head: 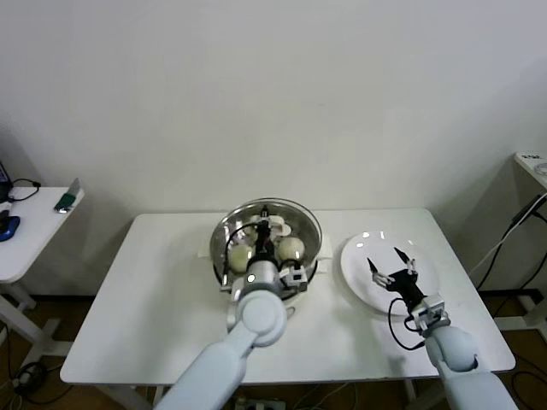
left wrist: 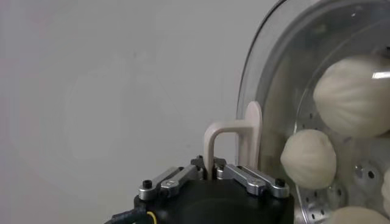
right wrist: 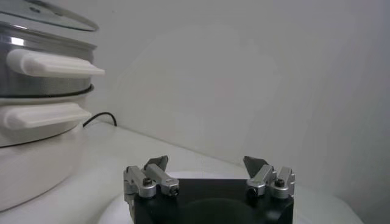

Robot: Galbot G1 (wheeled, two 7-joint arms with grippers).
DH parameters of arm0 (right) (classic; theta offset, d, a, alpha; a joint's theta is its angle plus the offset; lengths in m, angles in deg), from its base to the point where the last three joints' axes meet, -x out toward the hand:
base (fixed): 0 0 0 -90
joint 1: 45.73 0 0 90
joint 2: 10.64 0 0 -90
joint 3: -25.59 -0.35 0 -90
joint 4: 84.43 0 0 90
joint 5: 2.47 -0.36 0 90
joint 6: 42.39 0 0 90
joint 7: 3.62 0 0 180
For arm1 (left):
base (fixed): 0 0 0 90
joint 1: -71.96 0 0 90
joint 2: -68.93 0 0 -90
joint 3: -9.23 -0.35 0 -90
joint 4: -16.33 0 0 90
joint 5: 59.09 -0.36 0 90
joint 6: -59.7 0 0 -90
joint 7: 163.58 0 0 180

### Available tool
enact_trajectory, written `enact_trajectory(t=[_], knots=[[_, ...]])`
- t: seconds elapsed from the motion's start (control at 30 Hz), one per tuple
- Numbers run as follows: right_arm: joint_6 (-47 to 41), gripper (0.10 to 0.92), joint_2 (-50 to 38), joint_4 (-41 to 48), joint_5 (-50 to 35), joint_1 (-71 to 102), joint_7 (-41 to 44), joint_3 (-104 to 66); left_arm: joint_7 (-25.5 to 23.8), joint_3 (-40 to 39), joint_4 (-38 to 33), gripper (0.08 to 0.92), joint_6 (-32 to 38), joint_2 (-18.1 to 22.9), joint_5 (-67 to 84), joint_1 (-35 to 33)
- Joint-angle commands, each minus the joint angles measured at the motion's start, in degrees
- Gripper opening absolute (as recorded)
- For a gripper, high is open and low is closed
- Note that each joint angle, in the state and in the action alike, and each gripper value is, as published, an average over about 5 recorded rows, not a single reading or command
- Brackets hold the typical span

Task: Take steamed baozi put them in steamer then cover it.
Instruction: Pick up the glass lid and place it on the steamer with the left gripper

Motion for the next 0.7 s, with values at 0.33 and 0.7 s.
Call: enact_trajectory(t=[0.33,0.7], knots=[[0.10,0.823,-0.04,0.19,0.29,-0.21,0.17,-0.05,-0.06,0.49,3.38,0.155,-2.75,0.10,-0.46,-0.13],[0.11,0.823,0.08,0.26,0.48,-0.25,0.21,-0.11,1.76,0.17,3.74,0.155,-2.80,0.29,0.87,0.05]])
